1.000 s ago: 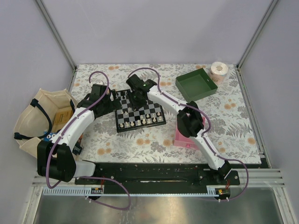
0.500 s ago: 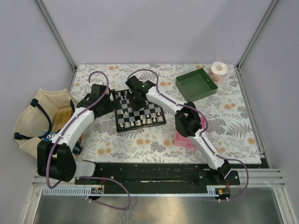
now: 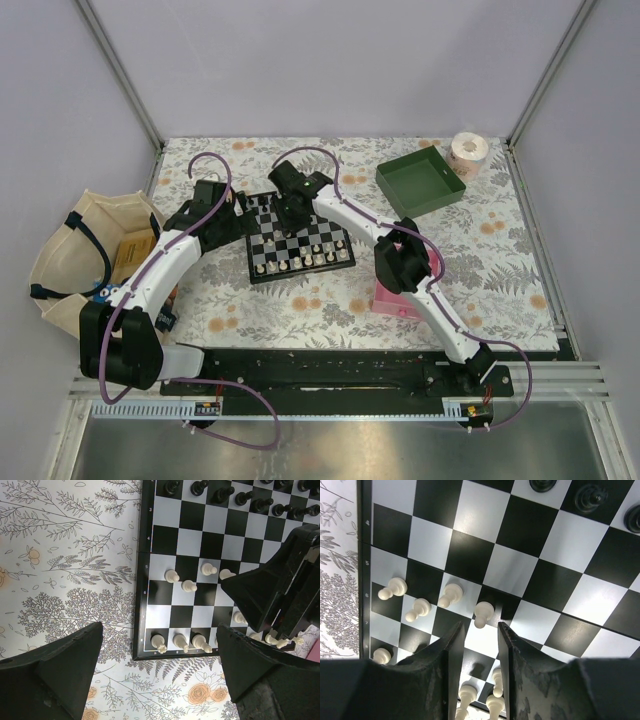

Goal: Set up the chess pieces on the board

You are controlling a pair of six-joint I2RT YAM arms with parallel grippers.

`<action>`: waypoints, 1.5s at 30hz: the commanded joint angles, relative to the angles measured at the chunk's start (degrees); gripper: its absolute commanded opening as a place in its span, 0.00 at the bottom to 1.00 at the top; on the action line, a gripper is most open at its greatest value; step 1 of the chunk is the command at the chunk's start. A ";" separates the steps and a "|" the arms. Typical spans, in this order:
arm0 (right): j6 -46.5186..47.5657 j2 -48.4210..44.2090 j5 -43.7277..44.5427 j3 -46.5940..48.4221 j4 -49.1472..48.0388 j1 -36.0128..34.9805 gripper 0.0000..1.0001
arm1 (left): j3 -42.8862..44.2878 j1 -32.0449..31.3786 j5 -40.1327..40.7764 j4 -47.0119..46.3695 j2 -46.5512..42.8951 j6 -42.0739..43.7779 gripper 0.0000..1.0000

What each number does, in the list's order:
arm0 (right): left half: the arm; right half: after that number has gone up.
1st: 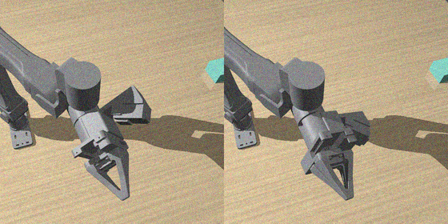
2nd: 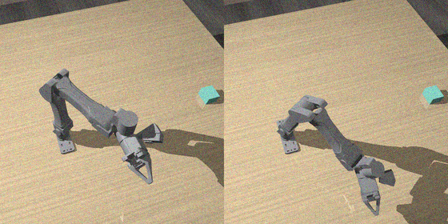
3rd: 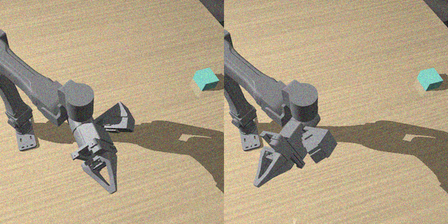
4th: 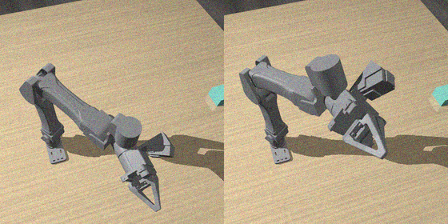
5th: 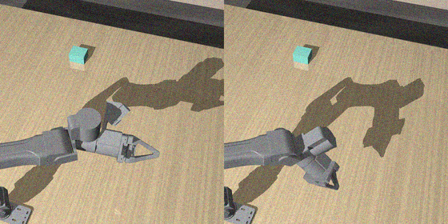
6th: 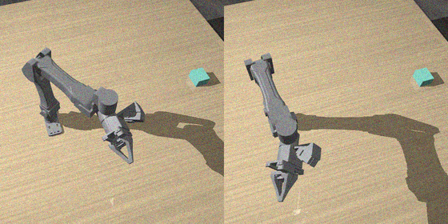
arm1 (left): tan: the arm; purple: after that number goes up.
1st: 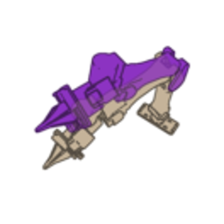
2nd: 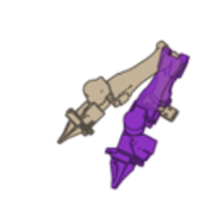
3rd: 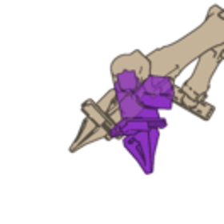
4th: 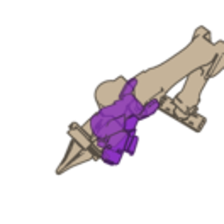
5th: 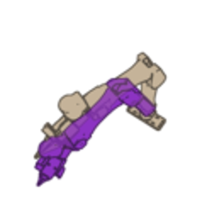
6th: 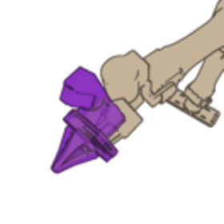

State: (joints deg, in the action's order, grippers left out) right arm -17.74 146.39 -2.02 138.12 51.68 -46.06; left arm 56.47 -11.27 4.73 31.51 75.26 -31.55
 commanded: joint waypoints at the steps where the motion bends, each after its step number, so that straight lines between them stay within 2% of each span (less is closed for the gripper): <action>1: 0.51 0.65 1.05 3.64 -1.50 0.36 0.38 | -0.31 0.37 -0.51 -2.59 -0.47 0.18 0.99; 17: 0.51 1.44 1.67 4.26 -1.76 0.54 0.34 | -0.22 0.37 -1.04 -2.59 -0.38 0.35 0.99; 26: 0.86 0.92 1.67 4.08 -1.67 0.62 0.20 | -0.22 0.37 -1.30 -2.85 -0.47 0.26 0.99; 28: 0.95 0.74 1.49 3.91 -1.67 0.62 0.14 | -0.04 0.46 -1.65 -2.85 -0.21 0.26 0.99; 33: 1.21 -1.89 1.15 1.45 -1.67 0.62 0.07 | 0.05 0.37 -1.65 -2.85 -0.21 0.44 0.99; 45: 2.62 -11.12 -1.14 -7.87 -2.20 0.45 0.06 | 0.40 0.46 -2.71 -3.47 0.32 -0.09 0.99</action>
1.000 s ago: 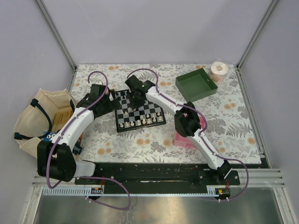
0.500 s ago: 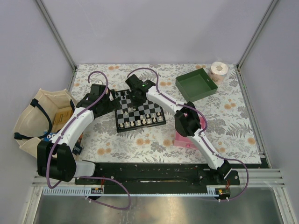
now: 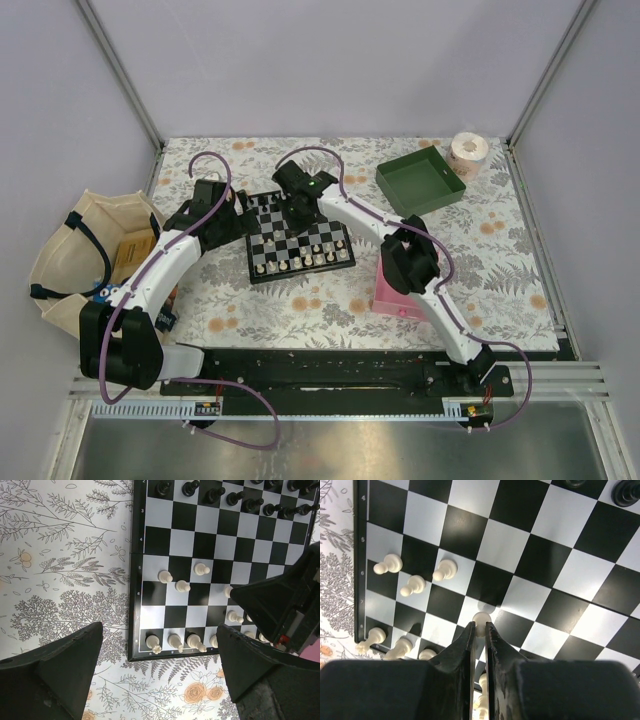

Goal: Set up the chess pieces on the board

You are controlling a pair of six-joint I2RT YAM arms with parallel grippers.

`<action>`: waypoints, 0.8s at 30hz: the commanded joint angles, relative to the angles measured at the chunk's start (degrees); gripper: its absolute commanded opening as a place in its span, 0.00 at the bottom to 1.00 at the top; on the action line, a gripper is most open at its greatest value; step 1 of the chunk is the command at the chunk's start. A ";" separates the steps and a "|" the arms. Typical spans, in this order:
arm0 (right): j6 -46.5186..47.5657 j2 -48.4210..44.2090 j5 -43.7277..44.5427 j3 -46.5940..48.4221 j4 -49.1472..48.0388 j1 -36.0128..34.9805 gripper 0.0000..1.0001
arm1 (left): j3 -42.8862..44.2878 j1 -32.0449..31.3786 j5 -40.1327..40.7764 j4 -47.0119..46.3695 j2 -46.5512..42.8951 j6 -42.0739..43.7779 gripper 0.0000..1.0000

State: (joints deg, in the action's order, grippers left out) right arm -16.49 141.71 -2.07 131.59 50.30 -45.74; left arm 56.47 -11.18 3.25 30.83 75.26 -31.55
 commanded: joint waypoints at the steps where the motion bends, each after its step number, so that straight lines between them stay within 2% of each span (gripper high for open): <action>1: 1.37 -6.71 -1.45 -1.60 -0.73 -0.05 0.05 | 0.40 0.28 -1.31 -2.79 0.32 -0.09 0.99; 24: 0.85 -6.53 -3.21 -4.41 1.55 -2.16 0.05 | 0.13 0.37 -1.75 -2.97 0.67 -0.09 0.99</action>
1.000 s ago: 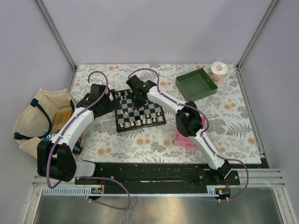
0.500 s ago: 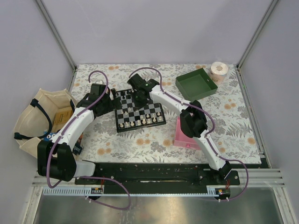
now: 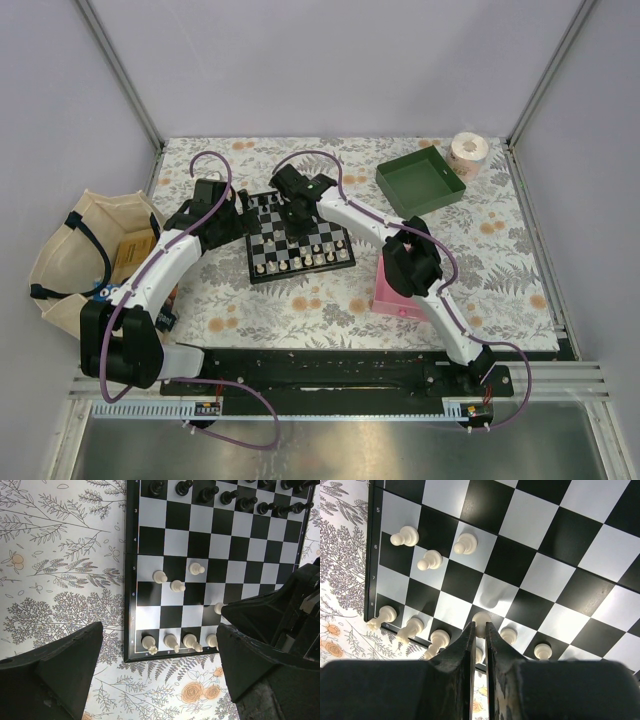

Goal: Set up the chess pieces on the board

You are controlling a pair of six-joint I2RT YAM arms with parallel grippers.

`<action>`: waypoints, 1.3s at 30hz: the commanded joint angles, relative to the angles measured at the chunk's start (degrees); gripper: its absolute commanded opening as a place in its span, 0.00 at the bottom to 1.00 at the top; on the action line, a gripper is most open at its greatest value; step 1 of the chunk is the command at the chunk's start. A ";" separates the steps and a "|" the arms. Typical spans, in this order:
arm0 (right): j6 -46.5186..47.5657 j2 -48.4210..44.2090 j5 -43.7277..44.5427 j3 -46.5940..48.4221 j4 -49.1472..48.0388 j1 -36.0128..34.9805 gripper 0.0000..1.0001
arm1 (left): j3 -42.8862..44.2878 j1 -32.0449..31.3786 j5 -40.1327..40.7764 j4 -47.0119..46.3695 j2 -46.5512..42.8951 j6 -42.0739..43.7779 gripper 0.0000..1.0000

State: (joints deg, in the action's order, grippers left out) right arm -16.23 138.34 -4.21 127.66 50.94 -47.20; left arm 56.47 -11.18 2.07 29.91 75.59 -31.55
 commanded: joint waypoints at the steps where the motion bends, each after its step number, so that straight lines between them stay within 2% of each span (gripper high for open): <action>1: 0.50 -3.25 -1.07 -0.65 1.00 -0.70 0.05 | 0.13 0.28 -0.57 -2.05 0.26 -0.09 0.99; 23: 0.23 -3.26 -2.21 -2.32 0.92 -1.32 0.06 | -0.13 0.28 -0.40 -2.05 0.26 -0.18 0.99; 30: -0.29 -3.52 -1.07 -2.50 0.57 -1.32 0.18 | -0.39 0.37 -0.22 -1.96 -0.01 -0.35 0.99; 39: -0.65 -3.08 -1.07 -0.65 0.30 -1.32 0.24 | -0.13 0.28 -0.57 -2.05 0.26 -0.18 0.99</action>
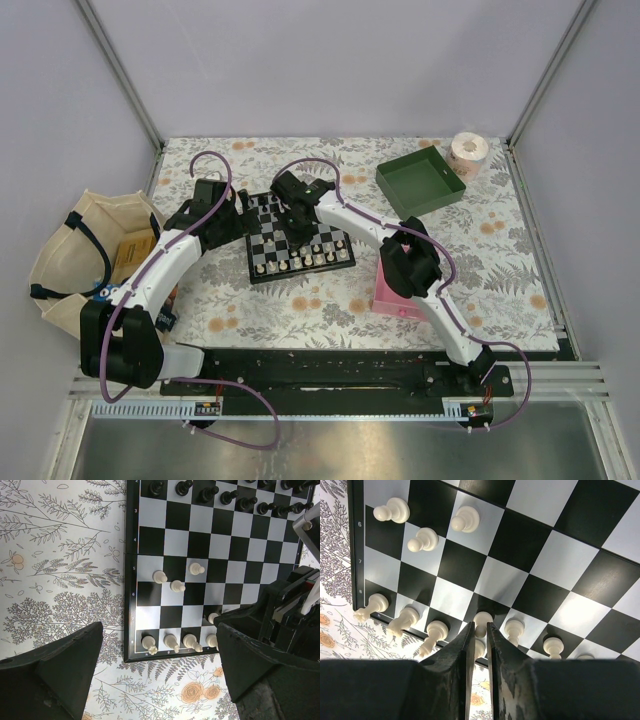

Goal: Set up the chess pieces on the board

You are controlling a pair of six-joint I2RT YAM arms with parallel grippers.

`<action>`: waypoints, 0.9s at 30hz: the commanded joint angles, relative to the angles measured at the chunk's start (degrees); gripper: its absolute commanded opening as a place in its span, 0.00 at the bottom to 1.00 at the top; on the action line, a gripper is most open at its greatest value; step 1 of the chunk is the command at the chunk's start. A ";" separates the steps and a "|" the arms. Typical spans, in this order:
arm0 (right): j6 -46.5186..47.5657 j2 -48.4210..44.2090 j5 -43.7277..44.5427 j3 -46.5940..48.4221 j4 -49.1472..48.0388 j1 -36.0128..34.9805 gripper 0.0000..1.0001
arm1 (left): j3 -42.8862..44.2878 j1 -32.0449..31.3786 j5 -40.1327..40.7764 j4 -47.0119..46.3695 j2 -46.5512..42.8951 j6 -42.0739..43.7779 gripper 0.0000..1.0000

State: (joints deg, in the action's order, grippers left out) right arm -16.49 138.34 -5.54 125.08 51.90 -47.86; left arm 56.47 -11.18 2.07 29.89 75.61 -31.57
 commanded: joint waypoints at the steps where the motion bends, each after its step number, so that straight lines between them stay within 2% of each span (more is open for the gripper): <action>1: -0.30 -3.17 0.27 2.10 -0.75 -0.66 0.25 | -0.22 0.37 -0.48 -2.03 0.15 -0.24 0.99; 7: -0.30 -3.26 0.36 2.54 -0.75 -0.66 0.32 | -0.48 0.28 -0.48 -2.03 -0.12 -0.33 0.99; 16: 0.14 -5.63 1.41 3.42 -0.57 -0.57 0.34 | 0.31 0.37 -1.80 -2.20 0.76 0.55 0.99; 20: 0.67 -6.94 2.29 3.69 -0.57 -0.22 0.38 | 0.49 0.28 -3.47 -2.38 1.64 0.63 0.99; 27: -0.03 -11.77 3.87 2.45 -0.57 2.23 0.41 | 3.47 0.28 -6.10 -0.89 6.73 2.65 0.99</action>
State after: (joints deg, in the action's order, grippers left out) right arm -16.40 133.86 -3.60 126.06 51.94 -47.51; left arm 56.62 -11.16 -0.95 29.89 79.57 -30.89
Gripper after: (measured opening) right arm 0.406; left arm 0.988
